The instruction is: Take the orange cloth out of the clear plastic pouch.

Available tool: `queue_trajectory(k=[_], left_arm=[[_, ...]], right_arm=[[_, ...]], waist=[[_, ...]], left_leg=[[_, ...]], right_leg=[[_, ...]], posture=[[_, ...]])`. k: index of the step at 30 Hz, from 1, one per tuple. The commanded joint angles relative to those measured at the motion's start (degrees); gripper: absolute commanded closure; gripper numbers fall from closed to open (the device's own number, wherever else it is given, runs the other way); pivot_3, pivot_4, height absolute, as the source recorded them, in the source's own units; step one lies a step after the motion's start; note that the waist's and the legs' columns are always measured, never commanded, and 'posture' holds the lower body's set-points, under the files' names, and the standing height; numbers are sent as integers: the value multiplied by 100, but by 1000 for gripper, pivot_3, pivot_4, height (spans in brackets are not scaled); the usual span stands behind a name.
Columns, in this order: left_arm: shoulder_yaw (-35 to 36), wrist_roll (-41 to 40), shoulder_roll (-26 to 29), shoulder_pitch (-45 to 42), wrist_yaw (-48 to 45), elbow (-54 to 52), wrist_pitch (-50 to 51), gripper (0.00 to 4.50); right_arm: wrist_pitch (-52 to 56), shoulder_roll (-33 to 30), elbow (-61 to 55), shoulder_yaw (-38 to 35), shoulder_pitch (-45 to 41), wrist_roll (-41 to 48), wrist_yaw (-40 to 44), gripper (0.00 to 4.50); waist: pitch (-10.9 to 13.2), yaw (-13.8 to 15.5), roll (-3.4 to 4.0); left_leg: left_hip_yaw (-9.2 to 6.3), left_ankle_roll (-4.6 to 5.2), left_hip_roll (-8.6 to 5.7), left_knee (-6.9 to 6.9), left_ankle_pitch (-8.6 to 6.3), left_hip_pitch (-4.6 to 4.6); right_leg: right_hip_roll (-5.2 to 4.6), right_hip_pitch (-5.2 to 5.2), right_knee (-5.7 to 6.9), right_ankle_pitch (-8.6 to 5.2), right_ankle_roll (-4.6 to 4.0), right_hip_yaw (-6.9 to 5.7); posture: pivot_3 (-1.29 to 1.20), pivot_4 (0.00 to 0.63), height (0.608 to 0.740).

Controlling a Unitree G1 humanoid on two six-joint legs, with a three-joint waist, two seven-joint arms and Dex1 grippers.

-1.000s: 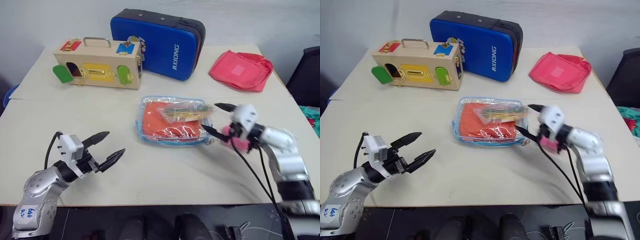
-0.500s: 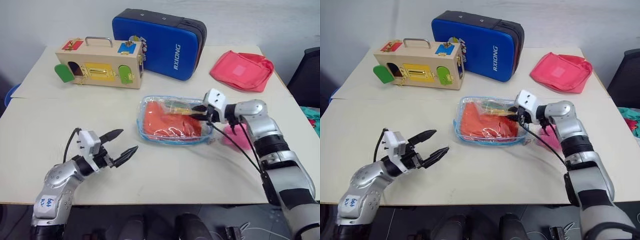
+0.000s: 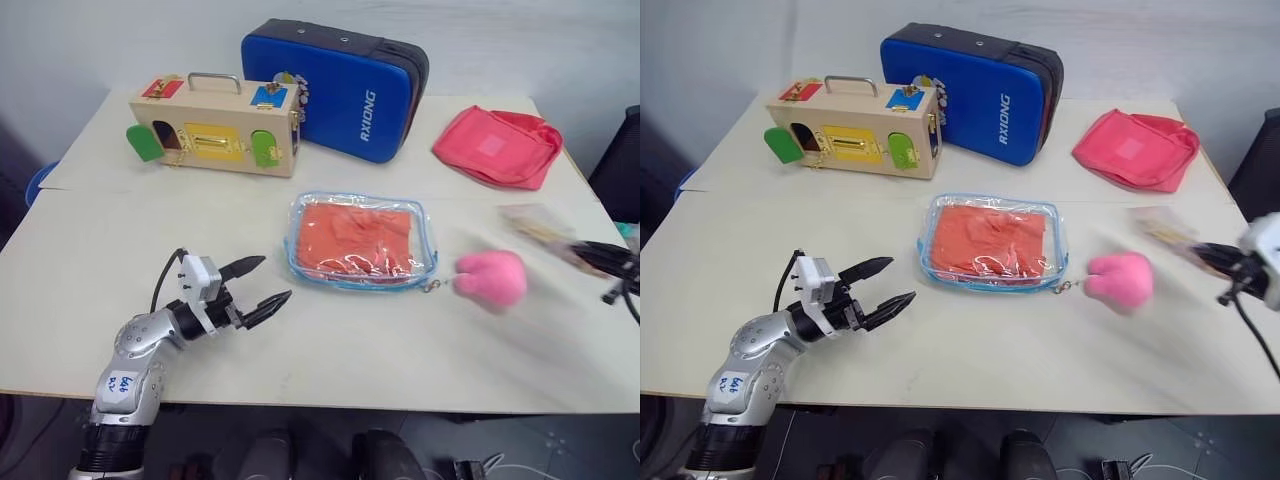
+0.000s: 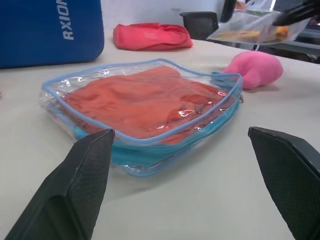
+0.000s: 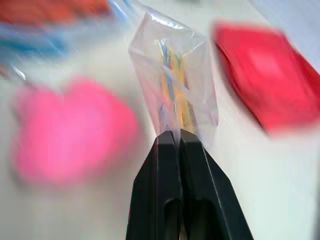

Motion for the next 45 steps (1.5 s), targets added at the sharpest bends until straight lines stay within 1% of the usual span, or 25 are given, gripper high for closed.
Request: queue_trajectory(k=[1, 3, 6, 8, 10, 12, 13, 15, 16, 18, 21, 22, 24, 27, 29, 31, 33, 36, 37, 40, 42, 43, 45], left_arm=[[-132, 48, 190, -155, -475, -35, -235, 0], [-140, 32, 275, -165, -624, -19, -238, 0], [-34, -42, 387, -195, -717, 33, -185, 0], [91, -108, 491, -184, -782, 66, -135, 0], [185, -134, 625, -73, -881, 92, -127, 0], [258, -131, 690, 26, -916, 128, -152, 0], [299, -129, 703, 71, -923, 156, -169, 0], [423, -48, 727, 190, -935, 266, -309, 0], [467, -15, 732, 230, -939, 306, -365, 0], [576, 22, 735, 339, -919, 415, -473, 0], [700, 122, 743, 529, -820, 484, -616, 0], [735, 133, 728, 580, -762, 447, -618, 0], [761, 133, 707, 668, -692, 345, -620, 0], [775, 109, 674, 817, -576, 143, -610, 0], [776, 98, 658, 888, -510, 40, -591, 0], [758, 104, 649, 925, -459, -36, -569, 0], [751, 96, 622, 992, -373, -164, -534, 0], [727, 98, 589, 1044, -268, -294, -486, 0], [709, 105, 577, 1046, -240, -326, -471, 0], [654, 117, 556, 997, -166, -385, -419, 0], [643, 106, 559, 966, -124, -422, -384, 0], [643, 97, 563, 958, -104, -442, -364, 0], [653, 72, 577, 974, -69, -502, -321, 0]], right_arm=[[-597, -47, 738, -139, 203, -261, -528, 4293], [-696, -24, 899, -91, 316, -240, -587, 3879], [-860, -19, 846, -232, 452, -16, -519, 2915], [-876, -28, 306, -535, 681, 470, -82, 2358], [-649, 20, -646, -886, 831, 1299, 448, 1714], [-177, 53, -1478, -1027, 900, 1929, 678, 1049], [95, 30, -1898, -948, 977, 2102, 757, 701], [741, 45, -2856, -509, 999, 2459, 728, 38], [982, 67, -3169, -345, 983, 2574, 691, 38], [1240, 219, -3707, 275, 776, 2592, 553, 38], [1465, 949, -4160, 1966, -65, 1901, 47, 38], [1406, 1247, -4091, 2502, -383, 1551, -50, 38], [1237, 1683, -3732, 3195, -859, 874, -220, 38], [1010, 2116, -3076, 3894, -1352, 166, -356, 38], [764, 2376, -2647, 4220, -1641, -212, -461, 38], [709, 2607, -2330, 4302, -1849, -368, -602, 437], [430, 2760, -1974, 4448, -2147, -655, -673, 976], [143, 2890, -1730, 4603, -2382, -814, -572, 2074], [62, 2909, -1709, 4666, -2400, -830, -476, 2359], [-64, 2928, -1810, 4803, -2365, -786, -174, 3491], [-108, 2891, -1984, 4855, -2280, -730, -3, 4186], [-78, 2893, -2050, 4840, -2240, -703, 29, 4465], [-63, 2910, -2113, 4805, -2184, -752, 9, 4465]], waist=[[1, -63, 0], [-2, -136, 10], [-1, -210, 14], [0, -203, 15], [1, -190, 17], [1, -196, 17], [2, -182, 17], [4, -163, 9], [5, -158, 4], [6, -149, 2], [5, -151, -9], [5, -177, -14], [8, -180, -10], [10, -114, -7], [10, -90, -9], [11, -68, -11], [11, -63, -10], [11, -77, -10], [11, -81, -10], [11, -84, -10], [11, -85, -10], [11, -86, -10], [11, -86, -10]], left_leg=[[0, -1, 1, -4, 0, 0], [26, -3, 2, -25, 4, 7], [41, -3, 5, -42, 5, 15], [44, -3, 11, -43, 5, 14], [42, -3, 11, -42, 5, 14], [41, -3, 11, -42, 5, 15], [40, -3, 12, -42, 5, 15], [22, -3, 12, -38, 4, 14], [16, -4, 12, -38, 4, 11], [6, -4, 11, -33, 4, 5], [-2, -5, 9, -31, 4, 3], [-4, -6, 8, -32, 5, 2], [-5, -13, 8, -32, 9, 2], [-11, -14, 3, -37, 10, -13], [-11, -11, 2, -35, 8, -18], [-13, -9, 1, -32, 7, -20], [-13, -11, 1, -30, 8, -20], [-13, -14, 2, -25, 10, -16], [-13, -15, 2, -25, 10, -15], [-15, -15, 2, -30, 11, -12], [-14, -15, 3, -32, 10, -13], [-14, -15, 2, -32, 10, -13], [-14, -15, 2, -33, 10, -13]], right_leg=[[1, -2, 0, 0, 0, 1], [4, -16, 3, 0, 0, 22], [7, -21, 2, 0, 0, 34], [14, -23, 2, 0, 0, 36], [12, -24, 2, 0, 1, 38], [12, -22, 0, 0, 1, 40], [12, -21, 0, 0, 1, 40], [9, -13, -5, 0, 1, 28], [9, -13, -6, 0, 1, 24], [4, -13, -7, 0, 1, 15], [1, -12, -10, 0, 1, 10], [0, -14, -10, 0, 1, 8], [0, -22, -2, 0, 0, 10], [-4, -35, 1, 0, 0, 7], [-5, -33, 0, 0, 0, 5], [-7, -33, -2, 0, 0, 2], [-6, -35, -5, 0, 0, 0], [-5, -35, 0, 0, 0, 1], [-5, -34, 2, 0, 0, 1], [-4, -33, 3, 0, 0, -1], [-4, -33, 3, 0, 0, -1], [-4, -33, 4, 0, 0, -2], [-4, -32, 4, 0, 0, -2]], posture=[[0, 150, 740], [0, 150, 740], [0, 150, 740], [0, 150, 740], [0, 150, 740], [0, 150, 740], [0, 150, 740], [0, 150, 740], [0, 150, 740], [0, 150, 740], [0, 150, 740], [0, 150, 740], [0, 150, 740], [0, 150, 740], [0, 150, 740], [0, 150, 740], [0, 150, 740], [0, 150, 740], [0, 150, 740], [0, 150, 740], [0, 150, 740], [0, 150, 740], [0, 150, 740]])
